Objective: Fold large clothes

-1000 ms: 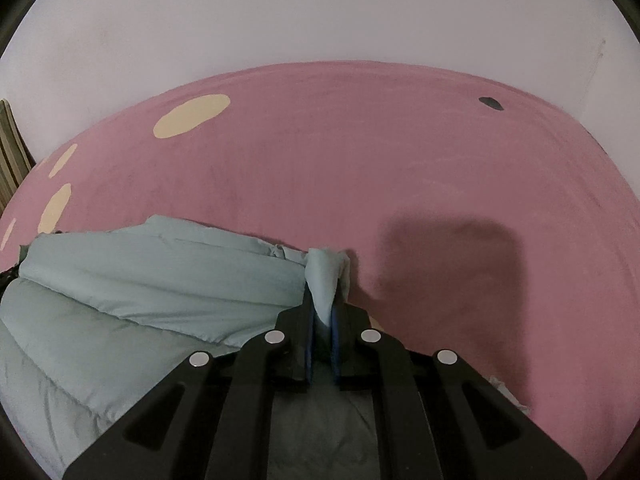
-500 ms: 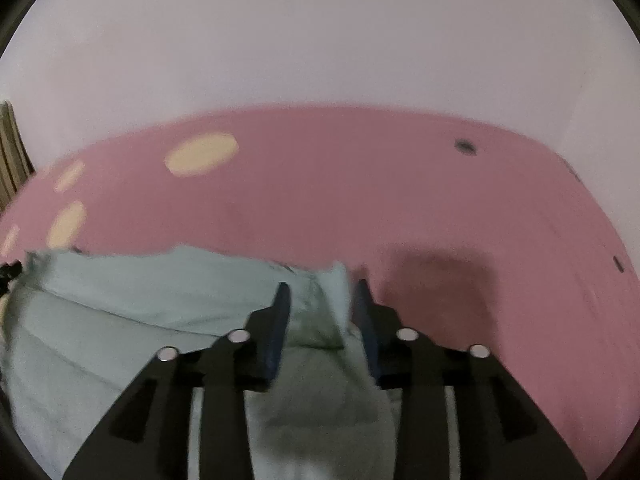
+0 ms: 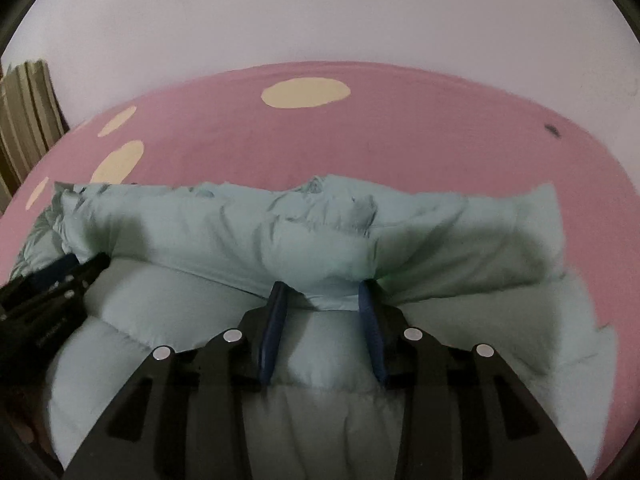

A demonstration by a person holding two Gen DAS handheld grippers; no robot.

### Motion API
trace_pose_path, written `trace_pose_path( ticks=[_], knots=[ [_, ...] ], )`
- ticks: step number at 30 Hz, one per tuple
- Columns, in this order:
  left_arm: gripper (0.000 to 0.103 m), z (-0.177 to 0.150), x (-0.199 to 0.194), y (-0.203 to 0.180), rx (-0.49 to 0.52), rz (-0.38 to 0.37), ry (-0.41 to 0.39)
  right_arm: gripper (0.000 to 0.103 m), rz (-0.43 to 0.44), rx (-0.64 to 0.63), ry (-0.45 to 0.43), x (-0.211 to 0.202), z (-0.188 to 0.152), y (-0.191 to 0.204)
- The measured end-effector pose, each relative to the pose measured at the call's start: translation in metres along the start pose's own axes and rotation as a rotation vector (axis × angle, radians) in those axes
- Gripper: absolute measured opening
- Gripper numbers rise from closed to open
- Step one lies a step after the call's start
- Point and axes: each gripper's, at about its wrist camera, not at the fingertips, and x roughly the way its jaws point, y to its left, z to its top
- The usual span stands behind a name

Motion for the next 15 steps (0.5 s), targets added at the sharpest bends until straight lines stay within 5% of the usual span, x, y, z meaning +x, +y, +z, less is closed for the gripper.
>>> trace_pose_path(
  ticks=[6,12,15],
  knots=[
    [0.051,0.003,-0.011,-0.003,0.021,0.023,0.0,0.038,-0.012,-0.003,-0.01,-0.006,0.002,0.0],
    [0.053,-0.008,-0.065,0.002,-0.032,-0.061,-0.082,0.038,0.044,0.019,-0.089,-0.062,-0.009,0.002],
    [0.053,-0.02,-0.057,-0.009,-0.002,-0.077,-0.042,0.038,0.054,-0.014,-0.072,-0.063,-0.02,0.015]
  ],
)
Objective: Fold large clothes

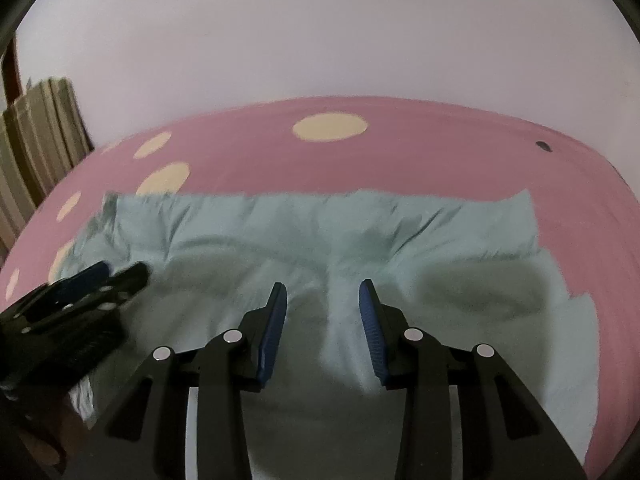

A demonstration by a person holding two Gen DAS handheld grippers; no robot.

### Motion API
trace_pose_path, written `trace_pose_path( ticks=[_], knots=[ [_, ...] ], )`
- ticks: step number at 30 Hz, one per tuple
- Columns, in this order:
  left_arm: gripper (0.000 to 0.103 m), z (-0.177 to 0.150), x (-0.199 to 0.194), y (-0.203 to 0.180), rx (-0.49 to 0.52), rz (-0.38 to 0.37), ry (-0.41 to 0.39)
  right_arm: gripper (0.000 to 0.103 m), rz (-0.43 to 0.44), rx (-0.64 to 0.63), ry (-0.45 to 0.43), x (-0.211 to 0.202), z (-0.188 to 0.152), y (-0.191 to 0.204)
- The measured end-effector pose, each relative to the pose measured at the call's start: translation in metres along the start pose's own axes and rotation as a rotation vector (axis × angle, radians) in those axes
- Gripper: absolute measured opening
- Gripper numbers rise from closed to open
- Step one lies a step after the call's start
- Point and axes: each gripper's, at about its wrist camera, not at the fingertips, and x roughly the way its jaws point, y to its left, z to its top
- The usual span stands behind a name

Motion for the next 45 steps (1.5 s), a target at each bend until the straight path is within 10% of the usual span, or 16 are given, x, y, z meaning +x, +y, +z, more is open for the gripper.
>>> trace_pose_path(
  ticks=[14,20,31,45],
  knots=[
    [0.055,-0.015,0.018,-0.005,0.046,0.041,0.001,0.045,-0.077,-0.06,0.006,0.021,-0.018,0.011],
    [0.076,-0.026,-0.025,0.017,0.022,0.05,-0.028,0.061,-0.098,-0.009,-0.05,-0.025,-0.025,-0.01],
    [0.088,-0.057,-0.07,0.101,-0.154,0.179,0.004,0.069,-0.203,0.132,-0.015,-0.077,-0.059,-0.098],
    [0.089,-0.084,-0.047,0.131,-0.349,0.084,0.131,0.076,-0.178,0.264,0.088,-0.053,-0.089,-0.123]
  ],
)
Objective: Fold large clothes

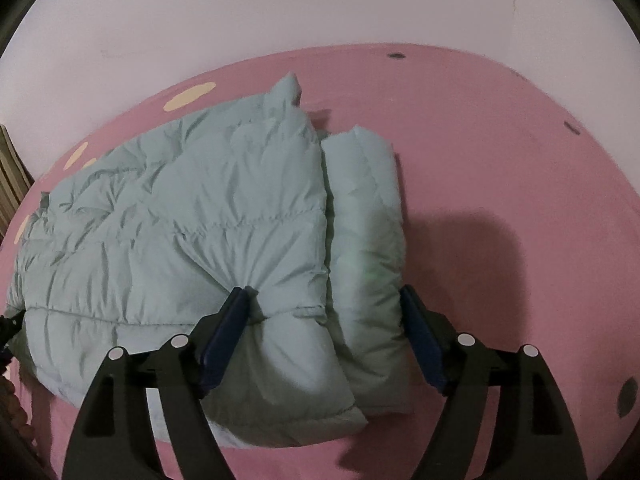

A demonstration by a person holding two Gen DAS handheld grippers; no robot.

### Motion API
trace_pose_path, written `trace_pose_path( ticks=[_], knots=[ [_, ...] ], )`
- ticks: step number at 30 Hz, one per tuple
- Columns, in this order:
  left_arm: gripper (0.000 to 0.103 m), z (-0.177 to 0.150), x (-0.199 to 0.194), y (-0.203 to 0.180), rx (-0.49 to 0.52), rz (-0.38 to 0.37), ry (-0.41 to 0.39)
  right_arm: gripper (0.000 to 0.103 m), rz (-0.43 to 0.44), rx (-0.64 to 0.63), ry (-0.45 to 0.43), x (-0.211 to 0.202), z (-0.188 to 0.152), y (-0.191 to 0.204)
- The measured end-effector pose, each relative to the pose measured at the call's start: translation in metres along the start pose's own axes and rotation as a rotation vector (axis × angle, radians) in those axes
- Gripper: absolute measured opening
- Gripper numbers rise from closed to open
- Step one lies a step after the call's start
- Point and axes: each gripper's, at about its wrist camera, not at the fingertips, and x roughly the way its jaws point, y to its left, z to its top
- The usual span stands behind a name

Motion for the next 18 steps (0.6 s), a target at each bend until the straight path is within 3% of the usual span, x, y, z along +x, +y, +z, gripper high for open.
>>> trace_pose_path(
  ticks=[3,8,12,18],
  knots=[
    [0.079,-0.002,0.0,-0.006,0.024,0.007,-0.012,0.073,0.026,0.044,0.01,0.005,-0.003,-0.004],
    [0.054,-0.005,-0.002,-0.017,0.056,-0.014,-0.021,0.046,0.047,0.027,-0.009,0.003,-0.007,0.005],
    [0.031,-0.006,-0.004,-0.025,0.084,-0.034,-0.029,0.037,0.069,0.043,-0.021,0.001,-0.01,0.007],
    [0.019,-0.007,-0.008,-0.032,0.107,-0.029,-0.05,0.028,0.079,0.051,-0.039,-0.005,-0.013,0.009]
  ],
)
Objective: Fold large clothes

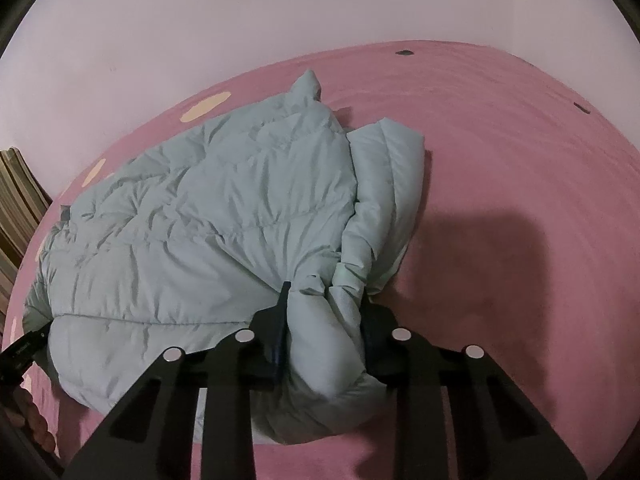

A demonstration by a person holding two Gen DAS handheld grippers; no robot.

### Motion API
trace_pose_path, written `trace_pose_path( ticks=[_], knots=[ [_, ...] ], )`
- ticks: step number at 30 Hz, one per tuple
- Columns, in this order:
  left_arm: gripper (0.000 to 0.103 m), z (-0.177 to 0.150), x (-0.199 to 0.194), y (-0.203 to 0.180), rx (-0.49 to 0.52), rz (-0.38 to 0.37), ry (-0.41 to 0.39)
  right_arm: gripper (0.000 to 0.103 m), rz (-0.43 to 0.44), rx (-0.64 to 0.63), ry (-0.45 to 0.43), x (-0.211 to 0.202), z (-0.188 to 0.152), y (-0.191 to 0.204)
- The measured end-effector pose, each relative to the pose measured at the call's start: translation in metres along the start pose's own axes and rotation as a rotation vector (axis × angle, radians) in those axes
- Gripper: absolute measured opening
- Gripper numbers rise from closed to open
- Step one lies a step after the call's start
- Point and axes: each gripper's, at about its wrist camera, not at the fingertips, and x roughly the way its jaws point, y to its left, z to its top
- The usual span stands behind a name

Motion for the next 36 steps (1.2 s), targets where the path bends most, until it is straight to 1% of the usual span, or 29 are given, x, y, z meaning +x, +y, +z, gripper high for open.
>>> trace_pose_path(
  ticks=[5,15,21,25,31,36],
  knots=[
    [0.016,0.0,-0.003,-0.002,0.004,0.004,-0.015,0.025,-0.002,0.001,-0.012,-0.005,-0.002,0.003],
    [0.014,-0.002,-0.016,0.007,-0.019,-0.02,-0.021,0.018,0.015,0.014,-0.03,-0.017,-0.002,0.002],
    [0.013,-0.01,-0.037,0.022,-0.042,-0.046,-0.015,0.017,0.043,0.02,-0.032,-0.041,-0.008,-0.002],
    [0.013,-0.023,-0.057,0.037,-0.059,-0.059,-0.008,0.017,0.063,0.023,-0.023,-0.065,-0.025,-0.003],
    [0.013,-0.06,-0.091,0.058,-0.056,-0.063,0.007,0.017,0.08,0.03,0.006,-0.1,-0.067,-0.011],
    [0.013,-0.097,-0.123,0.078,-0.051,-0.075,0.011,0.017,0.093,0.032,0.026,-0.124,-0.1,-0.017]
  ],
)
